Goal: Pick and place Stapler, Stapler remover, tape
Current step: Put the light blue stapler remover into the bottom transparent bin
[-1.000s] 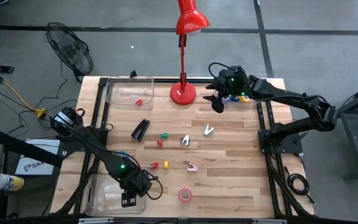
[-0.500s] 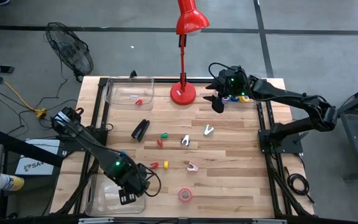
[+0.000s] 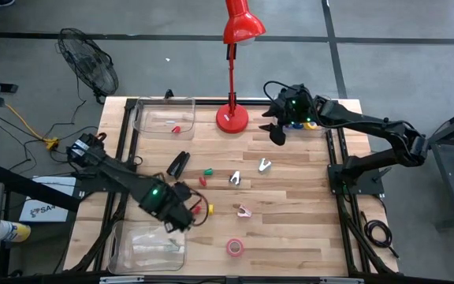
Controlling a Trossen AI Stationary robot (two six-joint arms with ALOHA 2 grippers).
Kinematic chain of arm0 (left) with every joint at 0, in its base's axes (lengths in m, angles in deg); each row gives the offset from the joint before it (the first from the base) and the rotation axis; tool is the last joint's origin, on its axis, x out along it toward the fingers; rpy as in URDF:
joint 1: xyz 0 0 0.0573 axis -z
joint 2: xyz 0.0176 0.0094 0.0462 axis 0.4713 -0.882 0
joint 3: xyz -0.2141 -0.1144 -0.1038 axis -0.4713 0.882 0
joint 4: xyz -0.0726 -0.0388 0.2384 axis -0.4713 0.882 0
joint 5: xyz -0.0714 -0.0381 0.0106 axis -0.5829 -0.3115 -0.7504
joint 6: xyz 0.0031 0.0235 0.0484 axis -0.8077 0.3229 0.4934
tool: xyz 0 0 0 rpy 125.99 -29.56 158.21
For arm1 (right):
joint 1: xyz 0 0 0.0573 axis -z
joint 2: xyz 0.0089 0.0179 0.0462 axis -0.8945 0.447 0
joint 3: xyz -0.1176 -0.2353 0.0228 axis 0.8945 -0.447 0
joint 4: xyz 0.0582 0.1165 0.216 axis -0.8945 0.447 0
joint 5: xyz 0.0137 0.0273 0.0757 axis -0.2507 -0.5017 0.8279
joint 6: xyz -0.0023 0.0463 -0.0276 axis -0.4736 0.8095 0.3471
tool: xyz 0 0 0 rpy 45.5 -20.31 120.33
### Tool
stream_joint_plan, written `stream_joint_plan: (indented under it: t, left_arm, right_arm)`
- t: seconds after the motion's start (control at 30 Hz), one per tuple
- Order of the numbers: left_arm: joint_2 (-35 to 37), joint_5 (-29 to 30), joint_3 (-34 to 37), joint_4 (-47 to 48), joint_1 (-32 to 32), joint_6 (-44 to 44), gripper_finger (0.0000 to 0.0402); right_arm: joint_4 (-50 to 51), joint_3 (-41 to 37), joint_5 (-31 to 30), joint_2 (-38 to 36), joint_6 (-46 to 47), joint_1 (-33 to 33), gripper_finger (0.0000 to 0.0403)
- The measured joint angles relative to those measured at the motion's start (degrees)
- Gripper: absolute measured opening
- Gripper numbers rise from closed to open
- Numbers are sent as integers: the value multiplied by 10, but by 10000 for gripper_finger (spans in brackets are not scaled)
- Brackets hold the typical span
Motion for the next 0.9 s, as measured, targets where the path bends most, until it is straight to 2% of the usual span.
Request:
stream_joint_plan:
  t: [0.13, 0.3, 0.6, 0.9]
  left_arm:
    - [0, 51, 0, -6, -42, 35, 224]
    - [2, 77, 0, -13, -97, 95, 224]
    - [36, 101, 0, -102, -202, 235, 224]
    - [58, 92, 2, -184, -302, 361, 224]
  right_arm:
    - [18, 0, 0, 0, -17, 0, 238]
    - [42, 0, 2, 0, -29, 0, 238]
    - [88, 43, 17, 2, -73, -3, 238]
    - [153, 75, 27, 21, -151, -9, 238]
